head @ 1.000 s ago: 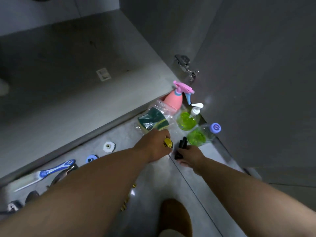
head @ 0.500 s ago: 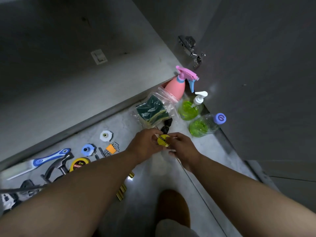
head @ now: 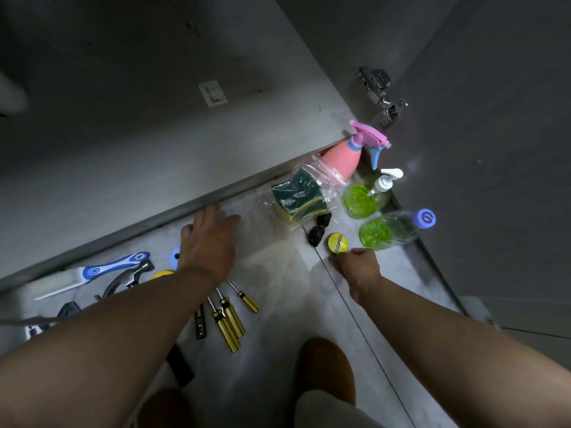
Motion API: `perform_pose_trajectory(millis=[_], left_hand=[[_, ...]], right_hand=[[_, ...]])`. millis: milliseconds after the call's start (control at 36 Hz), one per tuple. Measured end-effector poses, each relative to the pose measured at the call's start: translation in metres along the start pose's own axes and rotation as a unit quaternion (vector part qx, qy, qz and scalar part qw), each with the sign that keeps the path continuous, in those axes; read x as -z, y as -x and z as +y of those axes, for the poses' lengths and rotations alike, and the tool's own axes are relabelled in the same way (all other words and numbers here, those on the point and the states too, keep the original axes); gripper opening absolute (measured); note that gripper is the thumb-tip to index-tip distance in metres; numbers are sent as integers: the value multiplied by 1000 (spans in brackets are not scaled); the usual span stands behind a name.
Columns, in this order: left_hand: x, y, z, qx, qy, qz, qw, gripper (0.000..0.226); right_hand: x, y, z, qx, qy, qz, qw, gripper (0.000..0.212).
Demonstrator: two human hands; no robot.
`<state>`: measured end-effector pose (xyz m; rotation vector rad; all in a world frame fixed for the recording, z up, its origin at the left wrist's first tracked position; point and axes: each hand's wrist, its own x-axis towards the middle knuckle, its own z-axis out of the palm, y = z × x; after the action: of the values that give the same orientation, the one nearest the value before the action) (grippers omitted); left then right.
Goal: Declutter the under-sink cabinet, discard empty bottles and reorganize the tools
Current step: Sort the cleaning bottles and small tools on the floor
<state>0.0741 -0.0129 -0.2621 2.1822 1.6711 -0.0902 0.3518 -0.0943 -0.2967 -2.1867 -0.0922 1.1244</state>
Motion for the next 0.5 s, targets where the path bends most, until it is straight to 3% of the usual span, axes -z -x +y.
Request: perform_pose_trajectory(millis=[139,250,306,389,500], left_hand=[[-4,1,-24,63,13,-33,997,75],[-4,5,-36,120,100,-11,988,59],[-2,9,-44,140,106,-24,984,60],[-2,18,-61,133,102,-53,984,72],[2,27,-85,115,119,-89,982,59]], right_hand=[[-11,16,-2,50,83,25,995,29],[-28,47,-12,212,201,-40,956,3],[-42,62,-17,290,255,-105,916,11],[-70,79,-26,374,352,-224,828,16],[-119,90,-38,440,457,-301,712,41]])
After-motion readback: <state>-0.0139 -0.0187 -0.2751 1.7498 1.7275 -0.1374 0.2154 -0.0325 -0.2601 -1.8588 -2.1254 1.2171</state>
